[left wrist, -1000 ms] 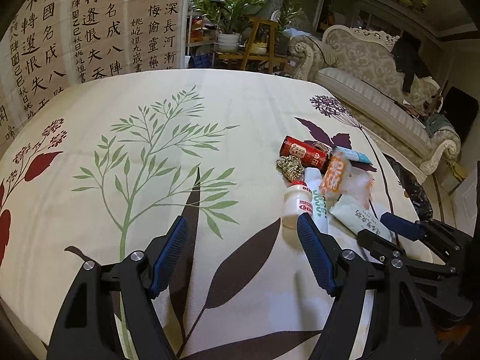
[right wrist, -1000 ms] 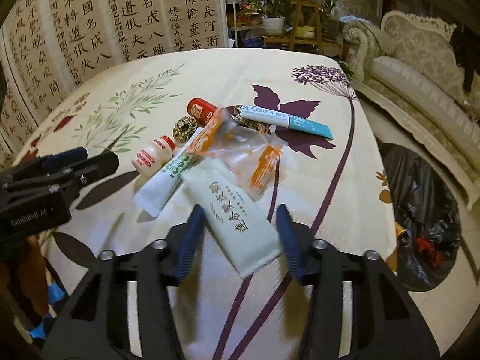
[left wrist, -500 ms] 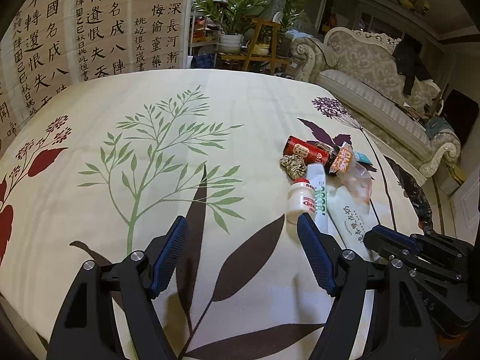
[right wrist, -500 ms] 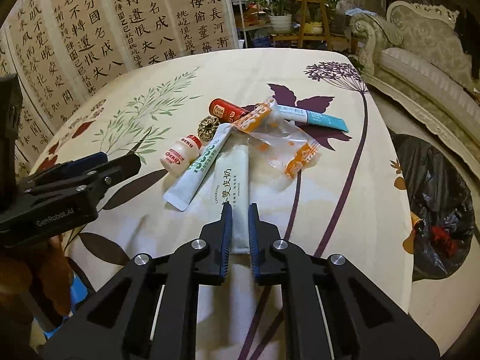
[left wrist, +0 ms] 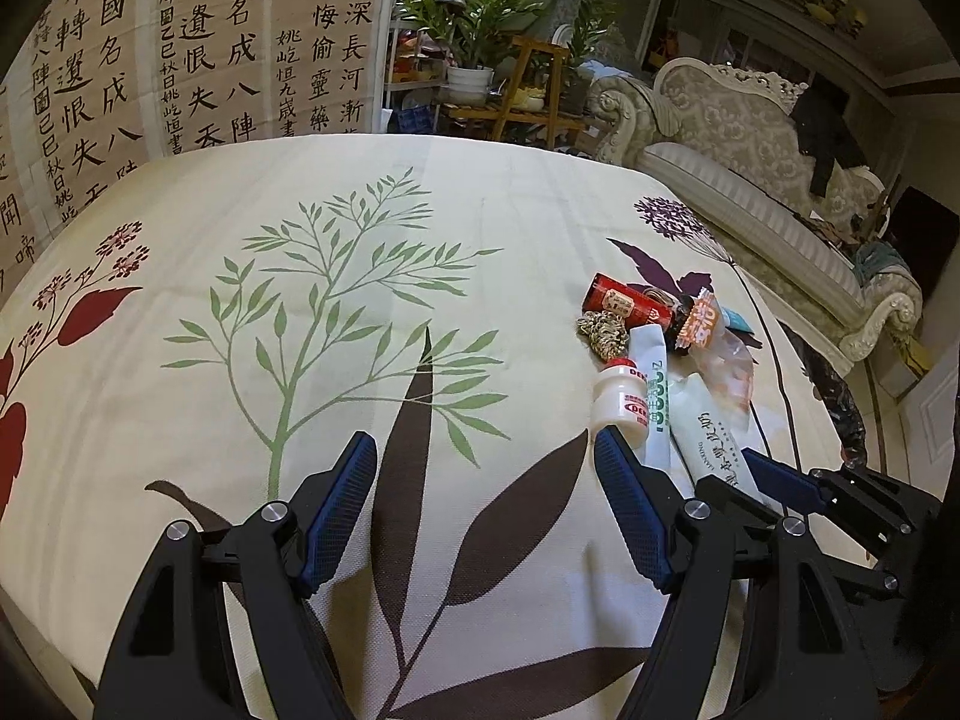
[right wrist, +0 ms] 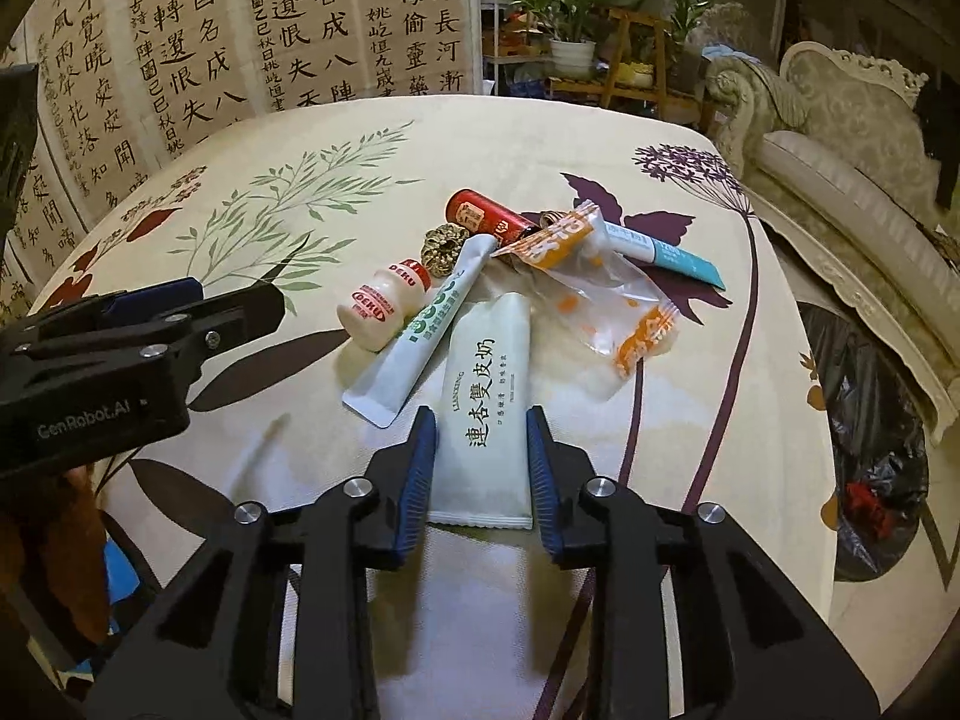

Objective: Collect trash
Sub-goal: 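Grasp the white DEKU yogurt bottle with the left gripper while the right gripper holds the sachet, then carry yogurt bottle and sachet over the bin and open both grippers, then move both grippers back over the remaining items on the bed, then grasp the white-and-green tube with the left gripper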

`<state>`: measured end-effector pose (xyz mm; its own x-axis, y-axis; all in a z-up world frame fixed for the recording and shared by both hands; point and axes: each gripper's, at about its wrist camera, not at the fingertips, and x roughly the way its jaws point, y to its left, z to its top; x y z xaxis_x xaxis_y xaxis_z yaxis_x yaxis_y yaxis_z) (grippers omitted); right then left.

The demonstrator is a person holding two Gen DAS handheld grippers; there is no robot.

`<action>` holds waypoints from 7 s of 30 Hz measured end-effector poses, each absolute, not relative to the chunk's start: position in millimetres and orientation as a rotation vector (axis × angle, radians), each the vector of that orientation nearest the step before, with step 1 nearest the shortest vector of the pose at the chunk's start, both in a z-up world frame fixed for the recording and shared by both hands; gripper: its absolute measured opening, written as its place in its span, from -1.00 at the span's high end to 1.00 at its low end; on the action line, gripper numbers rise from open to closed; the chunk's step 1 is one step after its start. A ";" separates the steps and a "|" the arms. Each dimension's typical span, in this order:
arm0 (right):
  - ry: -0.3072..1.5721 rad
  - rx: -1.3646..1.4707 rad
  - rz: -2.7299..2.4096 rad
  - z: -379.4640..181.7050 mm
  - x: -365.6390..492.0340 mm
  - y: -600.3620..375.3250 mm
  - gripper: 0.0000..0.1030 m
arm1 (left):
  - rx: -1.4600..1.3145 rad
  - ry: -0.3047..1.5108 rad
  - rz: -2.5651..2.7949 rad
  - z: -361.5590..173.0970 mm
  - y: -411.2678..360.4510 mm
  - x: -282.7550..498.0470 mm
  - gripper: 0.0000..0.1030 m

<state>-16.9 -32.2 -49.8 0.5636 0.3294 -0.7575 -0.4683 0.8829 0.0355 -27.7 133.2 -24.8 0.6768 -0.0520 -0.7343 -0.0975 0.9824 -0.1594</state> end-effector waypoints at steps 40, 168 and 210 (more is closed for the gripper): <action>0.805 -0.147 0.489 -42.8 -31.6 -22.7 0.76 | -0.212 0.818 0.052 -23.0 151.4 -34.4 -0.41; 0.683 0.107 0.172 -22.3 1.9 -162.5 -0.40 | -0.009 0.801 -0.037 -20.3 41.4 10.2 -0.46; 0.939 -0.025 0.257 -47.4 56.7 -88.8 -0.40 | -0.113 0.843 0.001 -28.0 123.4 6.7 0.61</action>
